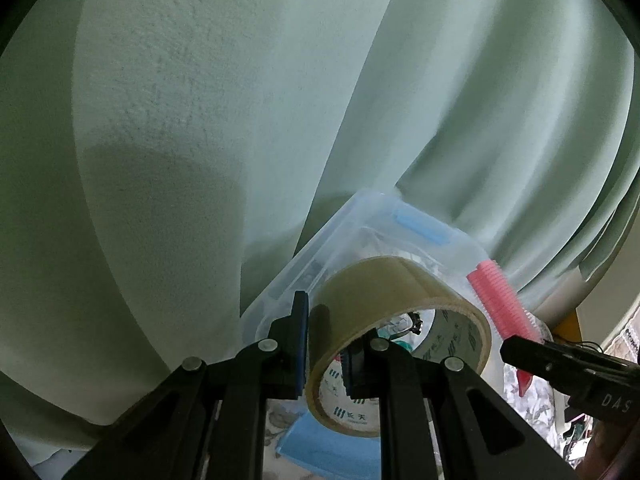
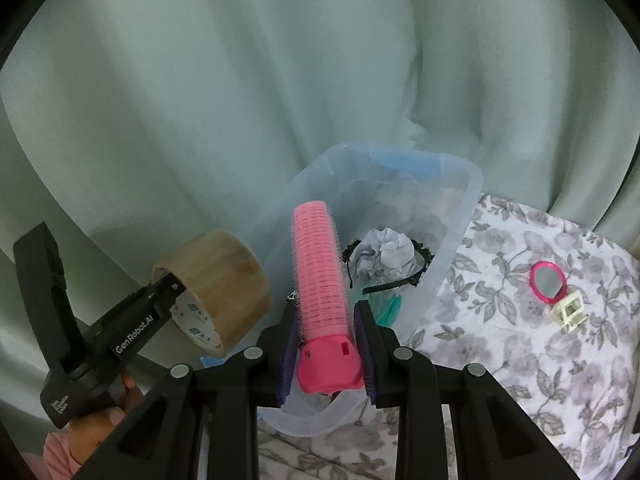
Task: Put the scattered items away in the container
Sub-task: 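Lower tape roll and hair roller into the clear box and open both grippers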
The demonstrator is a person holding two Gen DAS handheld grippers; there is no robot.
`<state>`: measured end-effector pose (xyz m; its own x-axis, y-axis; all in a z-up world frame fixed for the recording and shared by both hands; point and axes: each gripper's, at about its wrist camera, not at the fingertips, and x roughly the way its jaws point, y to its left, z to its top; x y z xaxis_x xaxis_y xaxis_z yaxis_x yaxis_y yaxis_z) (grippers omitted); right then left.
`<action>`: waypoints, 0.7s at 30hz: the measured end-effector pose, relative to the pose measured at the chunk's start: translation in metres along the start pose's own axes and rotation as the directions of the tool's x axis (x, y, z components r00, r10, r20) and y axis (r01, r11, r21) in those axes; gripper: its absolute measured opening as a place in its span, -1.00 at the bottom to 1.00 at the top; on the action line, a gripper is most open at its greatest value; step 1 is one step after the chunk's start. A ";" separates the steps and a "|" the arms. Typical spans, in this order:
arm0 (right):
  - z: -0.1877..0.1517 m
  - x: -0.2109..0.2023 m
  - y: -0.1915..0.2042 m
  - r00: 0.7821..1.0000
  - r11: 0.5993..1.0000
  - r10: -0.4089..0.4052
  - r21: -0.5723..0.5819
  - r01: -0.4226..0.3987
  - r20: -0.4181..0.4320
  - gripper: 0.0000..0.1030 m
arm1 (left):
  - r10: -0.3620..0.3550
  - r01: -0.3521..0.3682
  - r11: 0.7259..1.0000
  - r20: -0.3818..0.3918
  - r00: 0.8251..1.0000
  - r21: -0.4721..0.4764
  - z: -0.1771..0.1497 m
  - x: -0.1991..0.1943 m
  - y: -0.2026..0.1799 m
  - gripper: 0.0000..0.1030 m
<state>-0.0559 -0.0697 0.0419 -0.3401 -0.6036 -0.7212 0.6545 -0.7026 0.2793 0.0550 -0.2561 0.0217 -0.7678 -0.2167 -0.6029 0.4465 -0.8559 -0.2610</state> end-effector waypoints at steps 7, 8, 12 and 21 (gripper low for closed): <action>0.002 0.011 -0.003 1.000 1.000 -0.017 0.008 0.017 -0.025 -0.41 | 0.000 -0.001 1.000 -0.026 1.000 -0.020 0.003 0.007 0.007 -0.71; 0.003 0.016 -0.004 0.999 1.000 -0.019 0.014 0.019 -0.035 -0.40 | -0.003 0.002 1.000 -0.028 1.000 -0.021 0.003 0.008 0.007 -0.64; 0.002 0.022 -0.009 0.998 0.999 -0.030 0.030 0.032 -0.056 -0.09 | -0.016 0.015 1.000 -0.037 0.999 -0.023 0.006 0.010 0.006 -0.16; -0.001 0.016 -0.010 0.998 0.999 -0.047 0.023 0.048 -0.038 0.10 | -0.026 0.026 1.000 -0.034 0.999 -0.004 0.008 0.002 0.010 -0.02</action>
<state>-0.0675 -0.0725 0.0270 -0.3445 -0.5549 -0.7572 0.6216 -0.7393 0.2590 0.0539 -0.2692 0.0240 -0.7634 -0.1780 -0.6209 0.4281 -0.8593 -0.2800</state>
